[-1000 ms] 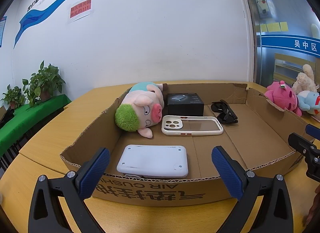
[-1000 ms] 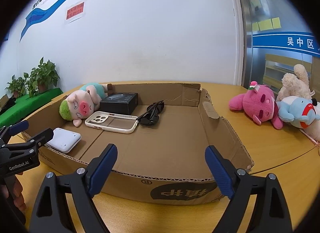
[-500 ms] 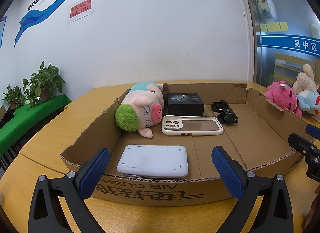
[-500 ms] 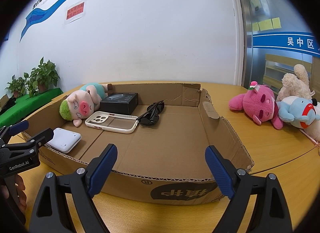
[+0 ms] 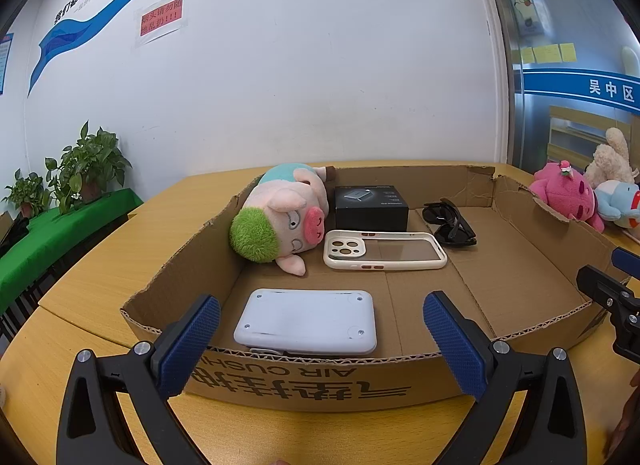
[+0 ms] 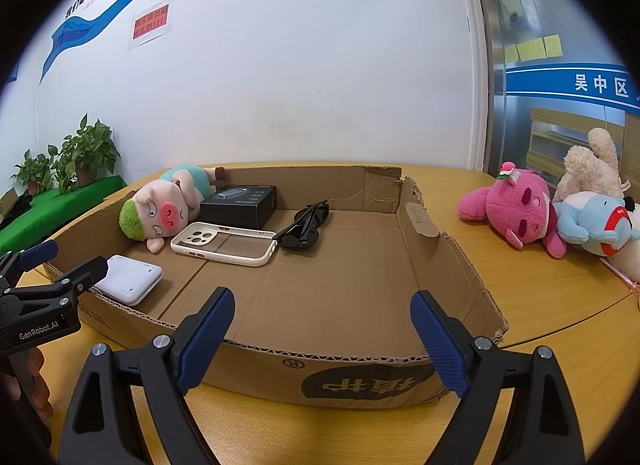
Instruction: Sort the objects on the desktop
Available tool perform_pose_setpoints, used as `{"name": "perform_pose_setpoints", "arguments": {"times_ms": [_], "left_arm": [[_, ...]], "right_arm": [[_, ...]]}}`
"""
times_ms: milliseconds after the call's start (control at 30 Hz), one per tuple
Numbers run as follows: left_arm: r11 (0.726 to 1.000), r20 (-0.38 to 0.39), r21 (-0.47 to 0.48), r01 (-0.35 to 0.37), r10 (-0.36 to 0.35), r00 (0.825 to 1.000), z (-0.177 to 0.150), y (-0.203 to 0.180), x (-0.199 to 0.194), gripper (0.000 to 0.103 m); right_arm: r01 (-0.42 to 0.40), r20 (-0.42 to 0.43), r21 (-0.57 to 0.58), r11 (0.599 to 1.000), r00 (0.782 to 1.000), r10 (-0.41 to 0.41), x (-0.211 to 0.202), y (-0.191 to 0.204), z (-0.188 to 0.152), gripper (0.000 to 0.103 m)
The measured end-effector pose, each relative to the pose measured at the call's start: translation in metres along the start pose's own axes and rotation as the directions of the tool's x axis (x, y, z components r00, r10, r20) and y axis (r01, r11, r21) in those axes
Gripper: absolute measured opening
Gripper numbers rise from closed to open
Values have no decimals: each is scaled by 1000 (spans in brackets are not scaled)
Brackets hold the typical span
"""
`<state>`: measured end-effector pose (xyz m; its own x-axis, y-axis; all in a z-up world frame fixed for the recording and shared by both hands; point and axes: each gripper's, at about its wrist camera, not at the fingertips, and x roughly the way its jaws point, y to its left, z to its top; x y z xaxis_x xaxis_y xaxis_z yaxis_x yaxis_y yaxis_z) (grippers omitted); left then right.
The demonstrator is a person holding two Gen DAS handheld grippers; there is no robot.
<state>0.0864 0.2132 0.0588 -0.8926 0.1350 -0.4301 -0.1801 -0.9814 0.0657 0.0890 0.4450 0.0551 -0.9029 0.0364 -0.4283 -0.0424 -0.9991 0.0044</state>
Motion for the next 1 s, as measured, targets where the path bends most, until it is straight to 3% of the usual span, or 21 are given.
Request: {"name": "perform_pose_setpoints", "arguments": {"times_ms": [1000], "left_arm": [[1000,-3,-1,-5,5,1000,-2,0,0,103]], "right_arm": [[-1,-1,1,1000,1000,1,-1,1,0,90]]}}
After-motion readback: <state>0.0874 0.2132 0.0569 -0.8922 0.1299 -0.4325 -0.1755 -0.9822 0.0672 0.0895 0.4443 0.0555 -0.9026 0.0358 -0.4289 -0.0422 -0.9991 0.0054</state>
